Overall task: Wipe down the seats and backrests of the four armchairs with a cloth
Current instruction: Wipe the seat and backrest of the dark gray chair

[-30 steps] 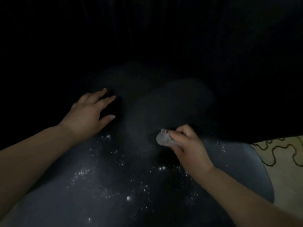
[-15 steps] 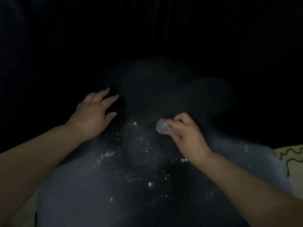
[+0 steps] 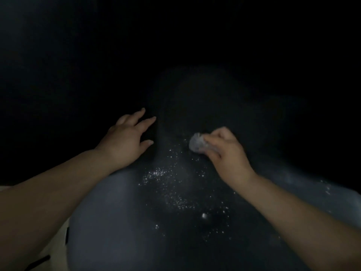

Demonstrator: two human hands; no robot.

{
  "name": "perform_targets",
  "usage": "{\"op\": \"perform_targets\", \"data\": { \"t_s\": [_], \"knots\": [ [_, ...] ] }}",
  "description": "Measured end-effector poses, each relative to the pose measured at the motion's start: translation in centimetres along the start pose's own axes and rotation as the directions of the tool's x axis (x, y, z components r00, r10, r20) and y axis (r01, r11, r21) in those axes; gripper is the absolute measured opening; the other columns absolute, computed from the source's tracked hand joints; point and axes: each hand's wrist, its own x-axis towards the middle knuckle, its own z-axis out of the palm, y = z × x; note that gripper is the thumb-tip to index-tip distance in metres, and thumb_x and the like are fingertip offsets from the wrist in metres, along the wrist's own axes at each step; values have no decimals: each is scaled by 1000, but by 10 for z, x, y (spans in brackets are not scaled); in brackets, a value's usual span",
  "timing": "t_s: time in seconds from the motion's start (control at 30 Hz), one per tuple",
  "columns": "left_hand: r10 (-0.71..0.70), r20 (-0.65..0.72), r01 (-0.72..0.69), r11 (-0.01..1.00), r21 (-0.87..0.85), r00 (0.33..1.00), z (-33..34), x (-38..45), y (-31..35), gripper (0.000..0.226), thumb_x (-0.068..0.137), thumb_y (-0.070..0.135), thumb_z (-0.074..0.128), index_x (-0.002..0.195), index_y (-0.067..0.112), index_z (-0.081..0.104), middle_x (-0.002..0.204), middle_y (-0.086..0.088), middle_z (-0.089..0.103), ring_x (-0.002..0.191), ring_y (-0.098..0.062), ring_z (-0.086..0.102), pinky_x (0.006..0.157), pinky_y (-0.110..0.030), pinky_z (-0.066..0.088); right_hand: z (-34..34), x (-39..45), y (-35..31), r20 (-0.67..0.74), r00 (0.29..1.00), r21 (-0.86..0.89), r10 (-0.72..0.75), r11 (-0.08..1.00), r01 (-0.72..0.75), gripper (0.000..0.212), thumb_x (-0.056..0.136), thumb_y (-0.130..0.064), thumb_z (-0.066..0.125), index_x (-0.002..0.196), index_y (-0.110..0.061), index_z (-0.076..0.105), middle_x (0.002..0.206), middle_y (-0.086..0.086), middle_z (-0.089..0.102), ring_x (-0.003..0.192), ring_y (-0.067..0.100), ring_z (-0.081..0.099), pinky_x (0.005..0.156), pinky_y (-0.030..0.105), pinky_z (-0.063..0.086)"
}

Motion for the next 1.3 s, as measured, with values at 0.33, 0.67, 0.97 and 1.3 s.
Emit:
{"op": "perform_targets", "data": {
  "t_s": [0.33,0.67,0.97,1.3],
  "knots": [
    [7,20,-6,1000,-20,1000,2,-14,-11,72,90,46,58,150,40,18,161,5,0,145,-23,6,115,-43,18,19,38,-14,65,996,-90,-64,994,69,26,88,-29,61,111,-22,70,97,3,50,94,20,47,81,33,44],
    [-112,109,117,992,-42,988,15,-58,-32,76,90,49,55,150,43,9,160,11,-9,146,-20,0,117,-39,17,16,74,-11,-69,998,-59,-10,998,5,28,87,-10,66,115,-12,66,98,1,47,98,22,51,86,18,39],
    [-80,118,82,997,-11,990,20,-79,-33,76,92,49,53,150,44,4,159,12,-16,146,-14,-6,116,-42,23,31,-12,-33,240,960,-57,-141,986,159,29,82,-8,70,110,-13,70,93,4,54,88,19,52,78,26,44],
    [-71,147,70,997,9,987,30,-101,-45,84,87,56,54,149,45,-2,157,15,-19,146,-13,-6,117,-41,22,57,52,-49,17,999,-114,-43,992,44,34,85,-16,69,118,-11,65,106,13,55,101,30,51,91,34,43]
  ]
}}
